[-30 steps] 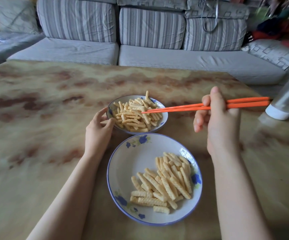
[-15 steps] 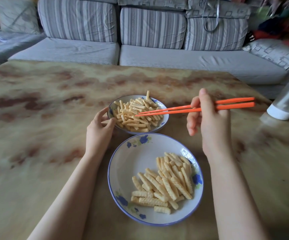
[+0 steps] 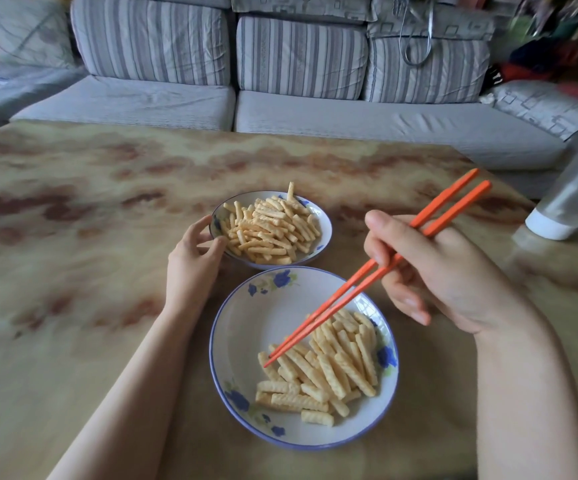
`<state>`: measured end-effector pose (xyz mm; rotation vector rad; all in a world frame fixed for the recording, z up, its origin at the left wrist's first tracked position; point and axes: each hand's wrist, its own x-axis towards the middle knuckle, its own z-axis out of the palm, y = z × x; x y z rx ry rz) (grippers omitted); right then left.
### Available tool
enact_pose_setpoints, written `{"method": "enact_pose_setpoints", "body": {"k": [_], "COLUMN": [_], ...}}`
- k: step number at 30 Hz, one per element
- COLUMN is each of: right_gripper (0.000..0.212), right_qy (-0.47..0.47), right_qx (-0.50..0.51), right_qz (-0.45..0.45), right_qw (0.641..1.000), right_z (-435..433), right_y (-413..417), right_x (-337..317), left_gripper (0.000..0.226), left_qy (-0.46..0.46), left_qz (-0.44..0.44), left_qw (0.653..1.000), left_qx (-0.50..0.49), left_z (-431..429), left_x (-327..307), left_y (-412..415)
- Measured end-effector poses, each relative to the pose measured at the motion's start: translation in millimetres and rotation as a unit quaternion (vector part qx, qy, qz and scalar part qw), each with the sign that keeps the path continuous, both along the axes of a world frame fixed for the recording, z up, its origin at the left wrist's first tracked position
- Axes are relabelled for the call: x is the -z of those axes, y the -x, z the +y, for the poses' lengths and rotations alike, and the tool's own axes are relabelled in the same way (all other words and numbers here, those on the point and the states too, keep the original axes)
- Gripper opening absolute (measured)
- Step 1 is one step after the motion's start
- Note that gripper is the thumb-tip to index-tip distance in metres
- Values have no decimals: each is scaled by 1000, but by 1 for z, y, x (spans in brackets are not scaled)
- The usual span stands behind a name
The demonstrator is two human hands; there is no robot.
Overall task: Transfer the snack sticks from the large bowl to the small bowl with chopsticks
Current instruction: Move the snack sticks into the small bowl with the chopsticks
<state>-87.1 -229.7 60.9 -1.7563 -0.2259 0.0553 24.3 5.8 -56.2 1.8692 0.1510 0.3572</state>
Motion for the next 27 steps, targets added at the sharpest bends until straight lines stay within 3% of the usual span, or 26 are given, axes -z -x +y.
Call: {"method": "enact_pose_setpoints", "body": {"k": [10,17,22,27], "right_gripper": [41,46,48,42], "right_qy": [15,-86,-207,-175], "right_qx": [-29,82,221,310], "right_qz": [4,-37,-113,-142], "right_qw": [999,992,946,923], "right_z": [15,17,17,21], "right_y": [-3,-12,-23,-31], "right_x": [3,7,10,18], "left_gripper": [40,41,41,41], "left_qy": [-1,8,8,19], "left_qz": [0,0,3,7], "left_qw": [1000,1000,1000,1000], "left_qx": [-1,1,-3,-1], "left_z": [1,1,1,0], "left_x": [2,2,2,1], "left_y": [-2,-1,-2,0]}}
